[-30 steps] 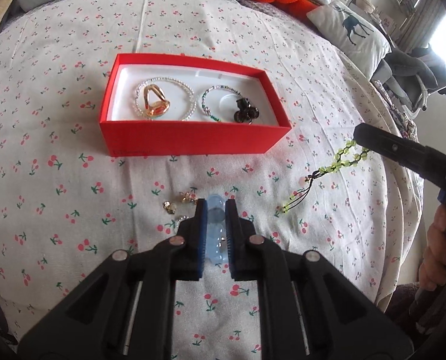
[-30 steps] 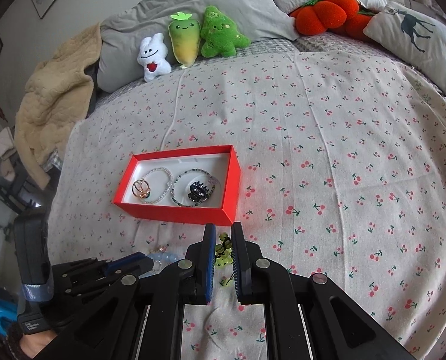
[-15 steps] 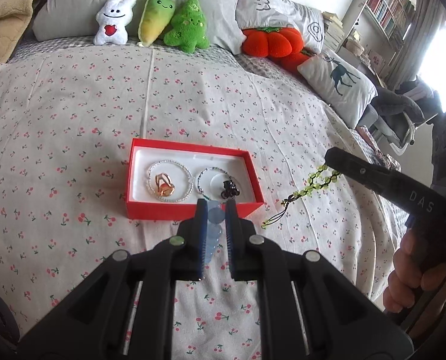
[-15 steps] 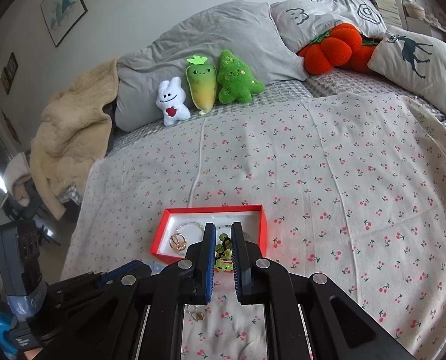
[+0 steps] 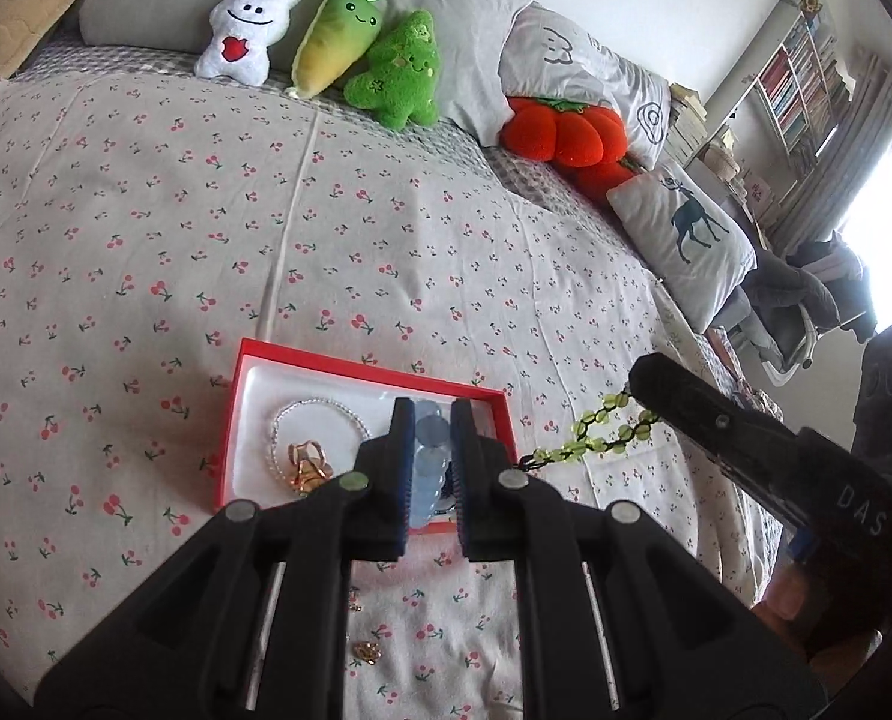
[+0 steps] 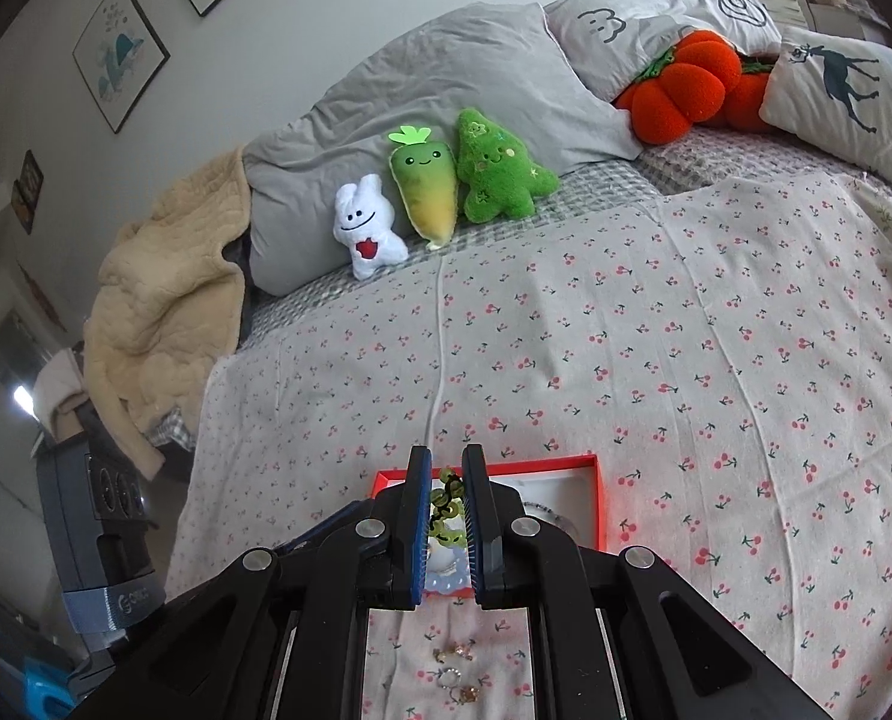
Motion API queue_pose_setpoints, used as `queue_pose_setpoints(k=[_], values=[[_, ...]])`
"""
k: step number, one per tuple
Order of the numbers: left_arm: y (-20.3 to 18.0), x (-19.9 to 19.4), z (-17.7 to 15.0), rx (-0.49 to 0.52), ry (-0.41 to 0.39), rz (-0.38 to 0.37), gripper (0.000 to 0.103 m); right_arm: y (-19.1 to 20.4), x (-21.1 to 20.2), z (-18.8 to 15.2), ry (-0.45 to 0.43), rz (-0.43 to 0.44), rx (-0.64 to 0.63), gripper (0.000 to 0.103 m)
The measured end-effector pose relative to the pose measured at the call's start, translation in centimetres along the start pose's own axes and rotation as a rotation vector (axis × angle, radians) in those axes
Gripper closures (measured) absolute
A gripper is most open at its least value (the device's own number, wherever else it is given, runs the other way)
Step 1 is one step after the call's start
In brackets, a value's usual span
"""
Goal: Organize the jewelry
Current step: 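Carry the blue bracelet with the left tool and the green strand with the right tool into the box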
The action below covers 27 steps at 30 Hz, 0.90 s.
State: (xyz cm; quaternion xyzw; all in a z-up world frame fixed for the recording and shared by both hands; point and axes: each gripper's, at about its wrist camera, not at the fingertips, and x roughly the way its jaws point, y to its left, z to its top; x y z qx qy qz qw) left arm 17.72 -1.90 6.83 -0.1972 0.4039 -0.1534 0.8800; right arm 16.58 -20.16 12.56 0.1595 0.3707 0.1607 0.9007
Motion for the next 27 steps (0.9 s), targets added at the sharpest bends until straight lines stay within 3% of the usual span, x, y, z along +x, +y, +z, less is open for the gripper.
queue_pose_setpoints(k=[13, 18, 24, 27], values=[[5.3, 2.3, -0.4, -0.078, 0.051, 0.129, 0.090, 1.5, 4.9, -0.7, 0.089, 0.048, -0.067, 0.093], [5.5, 2.5, -0.3, -0.079, 0.059, 0.147, 0.089, -0.6, 7.3, -0.9, 0.135, -0.045, -0.043, 0.092], [4.8, 2.4, -0.5, -0.053, 0.068, 0.160, 0.078, -3.5, 9.3, -1.2, 0.173, -0.124, -0.010, 0.092], [4.2, 2.2, -0.5, -0.032, 0.068, 0.171, 0.067, -4.0, 9.6, -1.1, 0.173, -0.155, -0.023, 0.091]])
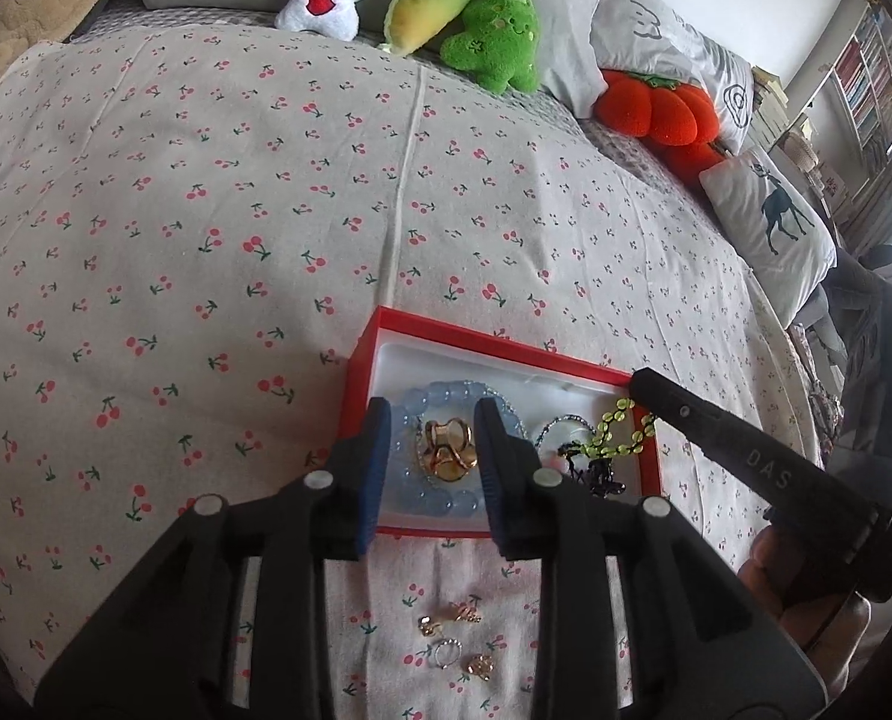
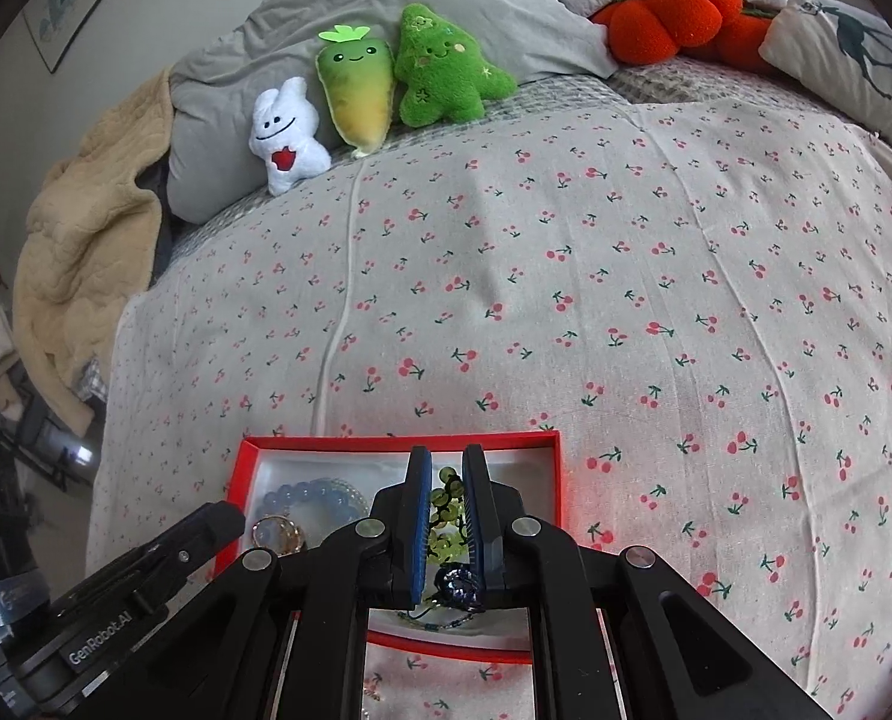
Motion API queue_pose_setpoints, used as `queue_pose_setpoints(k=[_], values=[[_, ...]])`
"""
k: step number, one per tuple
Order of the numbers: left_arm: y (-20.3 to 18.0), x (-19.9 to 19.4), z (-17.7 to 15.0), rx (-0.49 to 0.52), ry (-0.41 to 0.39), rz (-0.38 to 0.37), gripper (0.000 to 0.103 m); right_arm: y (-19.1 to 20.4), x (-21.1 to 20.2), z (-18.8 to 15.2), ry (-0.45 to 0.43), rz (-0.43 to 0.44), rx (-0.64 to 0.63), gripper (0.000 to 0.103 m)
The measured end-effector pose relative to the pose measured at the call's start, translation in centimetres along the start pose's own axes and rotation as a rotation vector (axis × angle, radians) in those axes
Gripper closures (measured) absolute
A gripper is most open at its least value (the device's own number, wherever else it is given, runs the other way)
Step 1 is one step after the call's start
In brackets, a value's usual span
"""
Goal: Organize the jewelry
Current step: 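Carry the blue bracelet with the left tool and the green strand with the right tool into the box, then open both tools and move them back over the earrings on the sheet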
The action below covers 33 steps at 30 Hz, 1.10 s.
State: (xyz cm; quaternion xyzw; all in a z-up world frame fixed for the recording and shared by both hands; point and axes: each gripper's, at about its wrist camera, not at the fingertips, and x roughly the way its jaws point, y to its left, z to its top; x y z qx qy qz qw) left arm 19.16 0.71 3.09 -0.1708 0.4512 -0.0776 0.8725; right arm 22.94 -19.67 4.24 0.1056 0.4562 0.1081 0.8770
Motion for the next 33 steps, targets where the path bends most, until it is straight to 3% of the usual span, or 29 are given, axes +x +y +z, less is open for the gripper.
queue_pose_setpoints(k=[3, 12, 15, 17, 23, 27, 33], values=[[-0.7, -0.5, -0.2, 0.020, -0.009, 0.012, 0.048, 0.1, -0.2, 0.2, 0.005, -0.014, -0.016, 0.089], [-2.1, -3.0, -2.0, 0.099, -0.020, 0.088, 0.023, 0.1, -4.1, -0.3, -0.024, -0.022, -0.036, 0.083], [-1.9, -3.3, -2.9, 0.111, 0.001, 0.125, 0.021, -0.1, -5.5, -0.9, -0.045, -0.063, -0.051, 0.072], [-1.5, -3.2, -3.6, 0.108, 0.023, 0.150, 0.020, -0.5, -6.3, -1.4, -0.056, -0.099, -0.047, 0.046], [0.3, -3.2, -5.9, 0.046, 0.080, 0.183, 0.020, -1.8, -7.8, -3.2, -0.022, -0.136, -0.039, 0.042], [0.9, -3.7, -7.2, 0.058, 0.091, 0.203, 0.020, -1.9, -8.4, -5.0, -0.007, -0.170, -0.088, 0.036], [2.2, -4.6, -8.7, 0.080, 0.097, 0.231, 0.019, -2.7, -8.4, -7.4, 0.040, -0.138, -0.071, 0.030]])
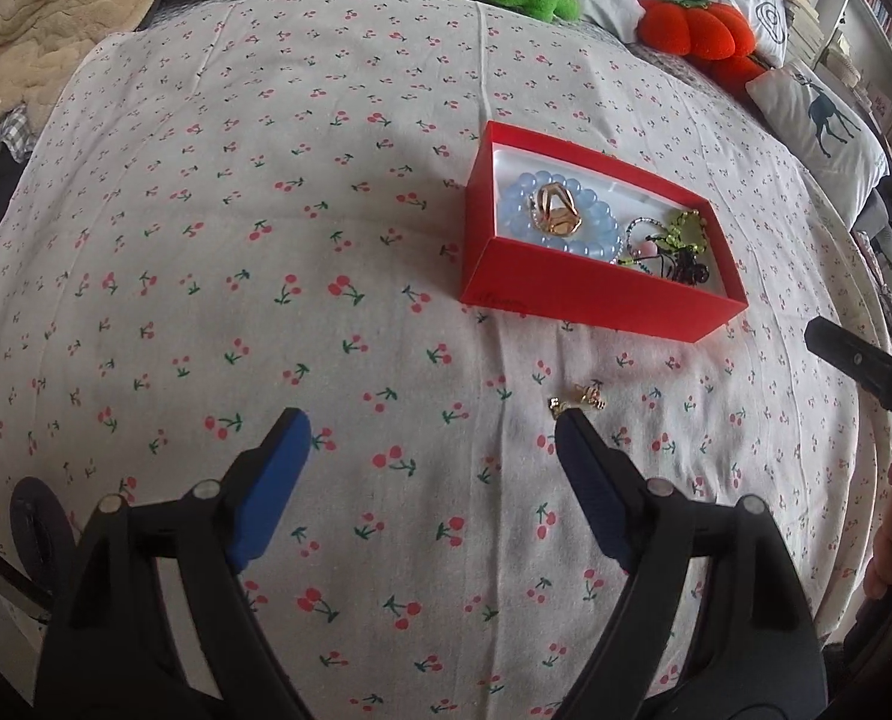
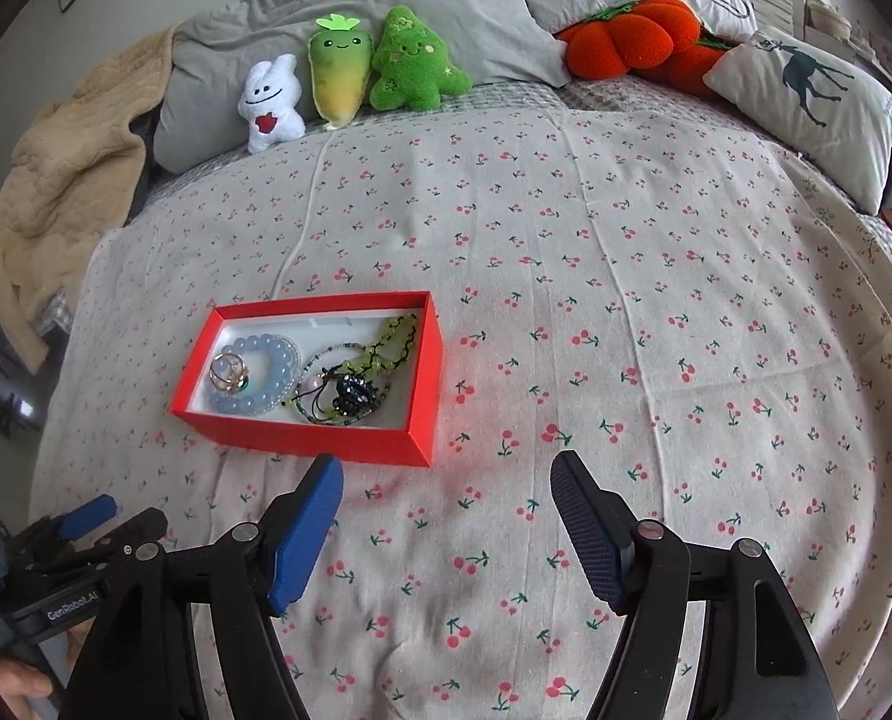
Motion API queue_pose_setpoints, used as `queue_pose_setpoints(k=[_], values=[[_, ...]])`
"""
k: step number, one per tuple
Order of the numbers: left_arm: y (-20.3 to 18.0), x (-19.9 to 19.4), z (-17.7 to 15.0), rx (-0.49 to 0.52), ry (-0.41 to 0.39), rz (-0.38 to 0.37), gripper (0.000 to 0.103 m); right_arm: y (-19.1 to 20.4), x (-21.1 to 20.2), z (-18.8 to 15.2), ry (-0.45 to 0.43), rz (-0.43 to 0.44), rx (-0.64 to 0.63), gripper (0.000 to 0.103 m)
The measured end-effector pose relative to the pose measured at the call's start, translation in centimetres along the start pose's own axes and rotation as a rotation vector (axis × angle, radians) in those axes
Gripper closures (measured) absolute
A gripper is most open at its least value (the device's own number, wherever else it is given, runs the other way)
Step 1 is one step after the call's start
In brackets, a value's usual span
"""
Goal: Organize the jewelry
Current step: 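Open both tools and move them back over the earrings on the sheet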
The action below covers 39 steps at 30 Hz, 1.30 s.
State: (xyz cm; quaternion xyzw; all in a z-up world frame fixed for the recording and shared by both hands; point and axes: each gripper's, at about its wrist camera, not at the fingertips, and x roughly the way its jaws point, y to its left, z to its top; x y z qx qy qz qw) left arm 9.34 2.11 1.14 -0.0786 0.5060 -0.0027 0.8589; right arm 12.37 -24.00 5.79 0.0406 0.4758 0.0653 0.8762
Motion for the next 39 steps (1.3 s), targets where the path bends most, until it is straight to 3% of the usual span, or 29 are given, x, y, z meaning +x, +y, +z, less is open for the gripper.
queue_pose_setpoints(k=[9, 16, 22, 27, 31, 39], values=[[0.9, 0.3, -2.4, 0.069, 0.015, 0.037, 0.019, -2.2, 2.8, -3.4, 0.122, 0.004, 0.134, 0.029], [0.6, 1.4, -3.6, 0.113, 0.023, 0.049, 0.019, -2.4, 4.1, -5.3, 0.151, -0.045, 0.115, 0.029], [-1.5, 1.8, -4.3, 0.188, 0.015, -0.008, 0.019, -1.7, 4.3, -5.5, 0.161, -0.048, 0.093, 0.029], [-3.8, 1.6, -4.6, 0.225, 0.003, -0.118, 0.020, -1.1, 4.3, -5.3, 0.149, -0.057, 0.044, 0.029], [-5.7, 2.2, -5.1, 0.294, 0.035, -0.205, 0.047, -1.0, 4.4, -5.6, 0.156, -0.067, 0.004, 0.029], [-7.2, 3.2, -5.1, 0.345, 0.027, -0.237, 0.060, -1.5, 4.7, -5.8, 0.176, -0.054, 0.001, 0.029]])
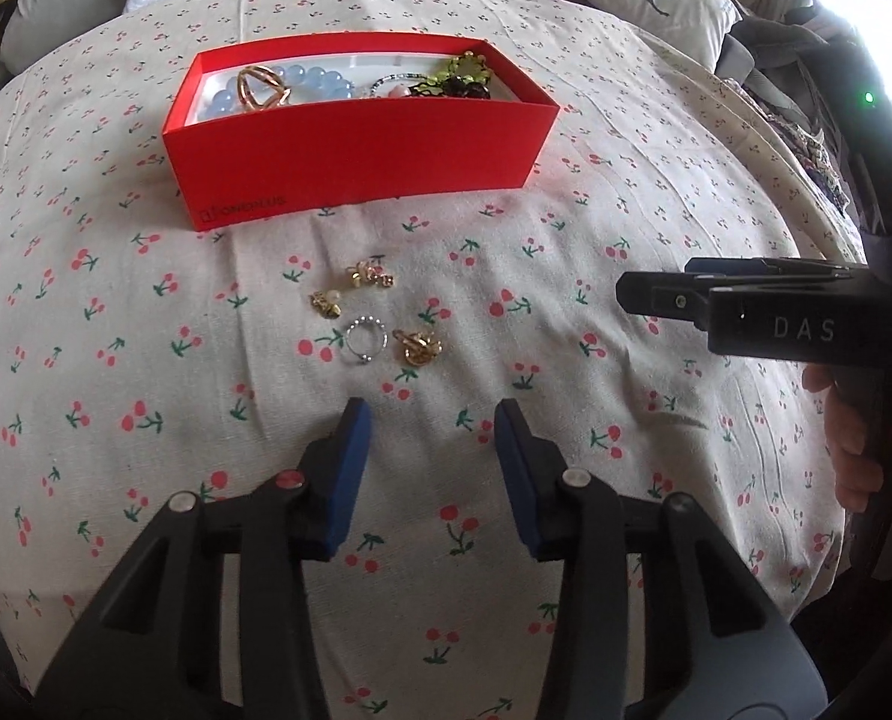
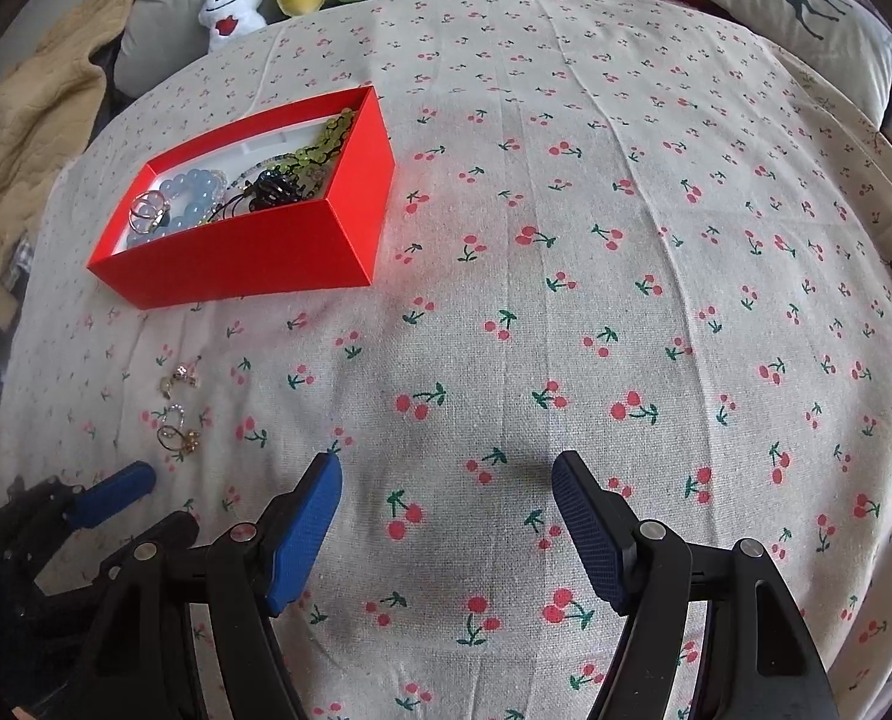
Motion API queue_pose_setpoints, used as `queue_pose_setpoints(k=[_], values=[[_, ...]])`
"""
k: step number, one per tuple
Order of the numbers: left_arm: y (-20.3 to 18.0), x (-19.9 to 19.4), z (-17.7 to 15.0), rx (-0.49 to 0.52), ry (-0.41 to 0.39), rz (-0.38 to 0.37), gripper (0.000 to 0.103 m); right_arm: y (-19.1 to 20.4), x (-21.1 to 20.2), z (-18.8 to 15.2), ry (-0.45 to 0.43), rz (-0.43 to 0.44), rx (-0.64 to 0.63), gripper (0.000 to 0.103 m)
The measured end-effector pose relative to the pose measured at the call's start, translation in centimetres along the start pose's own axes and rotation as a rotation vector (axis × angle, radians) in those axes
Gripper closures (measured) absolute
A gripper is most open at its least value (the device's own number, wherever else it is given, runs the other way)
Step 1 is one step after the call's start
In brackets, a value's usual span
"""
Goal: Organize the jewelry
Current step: 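Open both tools and move them back over the earrings on the sheet, then close the left tool on a gold earring while the right tool grasps another earring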
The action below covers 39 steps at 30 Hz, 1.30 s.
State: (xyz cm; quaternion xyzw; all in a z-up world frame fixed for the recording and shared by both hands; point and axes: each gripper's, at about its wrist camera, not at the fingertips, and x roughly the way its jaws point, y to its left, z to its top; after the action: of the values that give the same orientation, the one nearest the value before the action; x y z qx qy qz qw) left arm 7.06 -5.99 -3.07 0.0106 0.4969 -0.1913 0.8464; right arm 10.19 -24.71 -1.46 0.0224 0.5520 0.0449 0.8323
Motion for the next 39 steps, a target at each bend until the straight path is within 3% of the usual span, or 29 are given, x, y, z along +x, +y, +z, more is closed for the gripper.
queue_pose_setpoints(k=[3, 14, 18, 31, 39], values=[[0.3, 0.4, 0.4, -0.022, -0.005, -0.025, 0.070, 0.2, 0.1, 0.0, 0.002, 0.000, -0.015, 0.029], [-0.1, 1.6, 1.3, -0.032, -0.029, -0.003, 0.072, 1.2, 0.3, -0.4, 0.003, -0.020, -0.091, 0.029], [0.2, 1.6, 1.4, -0.041, -0.034, 0.024, 0.088, 1.1, 0.4, -0.4, 0.002, -0.021, -0.090, 0.029], [3.0, -1.3, 0.0, -0.060, -0.039, 0.068, 0.088, 4.1, 0.8, 0.8, 0.012, 0.027, -0.129, 0.029], [5.2, -2.1, -0.8, -0.071, -0.045, 0.148, 0.088, 7.5, 1.7, 0.2, -0.026, 0.105, -0.236, 0.029]])
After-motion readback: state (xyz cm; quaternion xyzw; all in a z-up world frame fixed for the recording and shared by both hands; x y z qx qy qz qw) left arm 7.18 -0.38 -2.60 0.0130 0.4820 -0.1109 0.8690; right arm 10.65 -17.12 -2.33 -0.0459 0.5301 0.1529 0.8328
